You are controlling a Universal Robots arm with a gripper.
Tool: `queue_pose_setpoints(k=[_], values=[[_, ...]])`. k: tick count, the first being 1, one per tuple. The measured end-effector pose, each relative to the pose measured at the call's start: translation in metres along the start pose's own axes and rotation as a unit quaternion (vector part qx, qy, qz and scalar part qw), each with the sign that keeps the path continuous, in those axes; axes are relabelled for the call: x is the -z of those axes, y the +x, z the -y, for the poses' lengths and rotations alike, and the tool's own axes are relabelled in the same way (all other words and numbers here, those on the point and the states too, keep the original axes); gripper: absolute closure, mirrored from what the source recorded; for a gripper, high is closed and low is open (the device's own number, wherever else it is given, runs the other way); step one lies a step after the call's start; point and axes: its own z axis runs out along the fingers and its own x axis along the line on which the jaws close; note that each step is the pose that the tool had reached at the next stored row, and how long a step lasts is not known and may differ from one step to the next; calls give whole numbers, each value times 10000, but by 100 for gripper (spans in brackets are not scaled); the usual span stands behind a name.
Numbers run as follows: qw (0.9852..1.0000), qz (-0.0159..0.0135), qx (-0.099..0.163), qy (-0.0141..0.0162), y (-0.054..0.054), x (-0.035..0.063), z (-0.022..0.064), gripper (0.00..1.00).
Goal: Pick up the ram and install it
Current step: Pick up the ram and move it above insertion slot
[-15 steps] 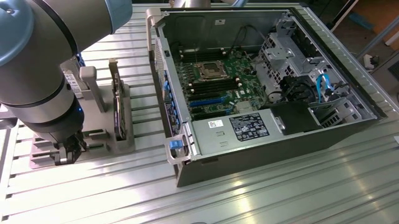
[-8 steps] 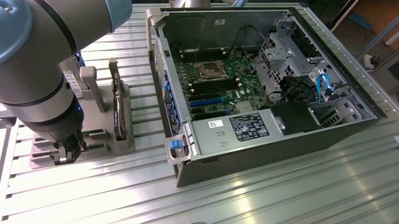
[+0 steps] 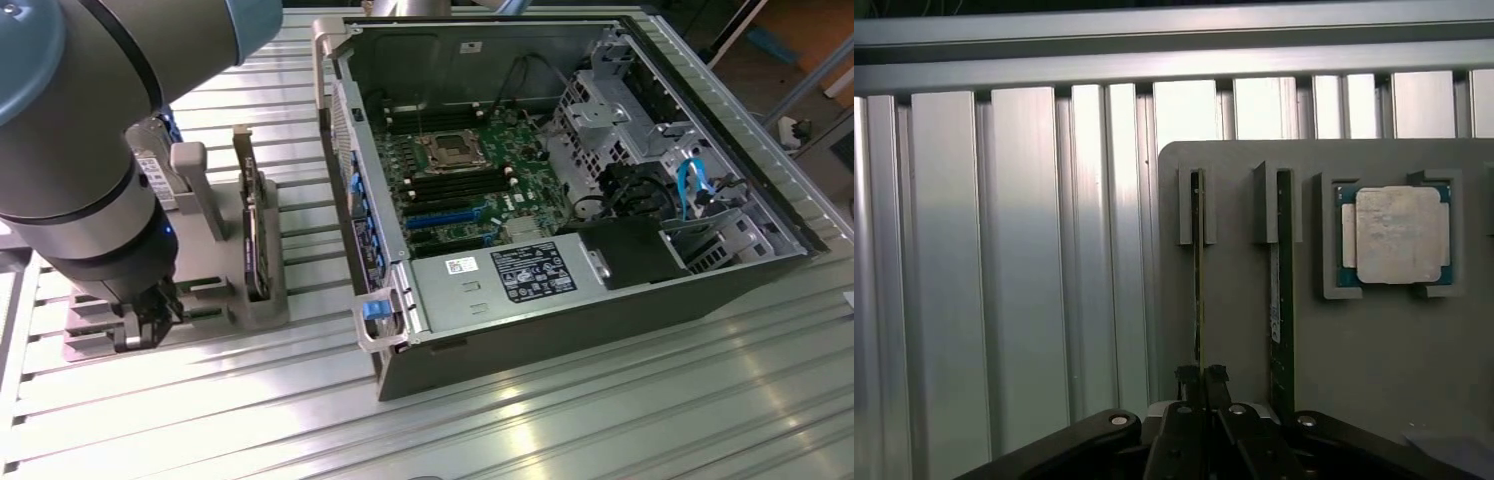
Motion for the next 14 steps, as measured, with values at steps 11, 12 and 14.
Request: queue_pose_setpoints(k=[11, 12, 14], values=[[10000, 1, 1, 0, -1, 62, -2, 88], [10000, 0, 1, 0, -1, 67, -2, 88], [10000, 0, 1, 0, -1, 78, -3, 88]])
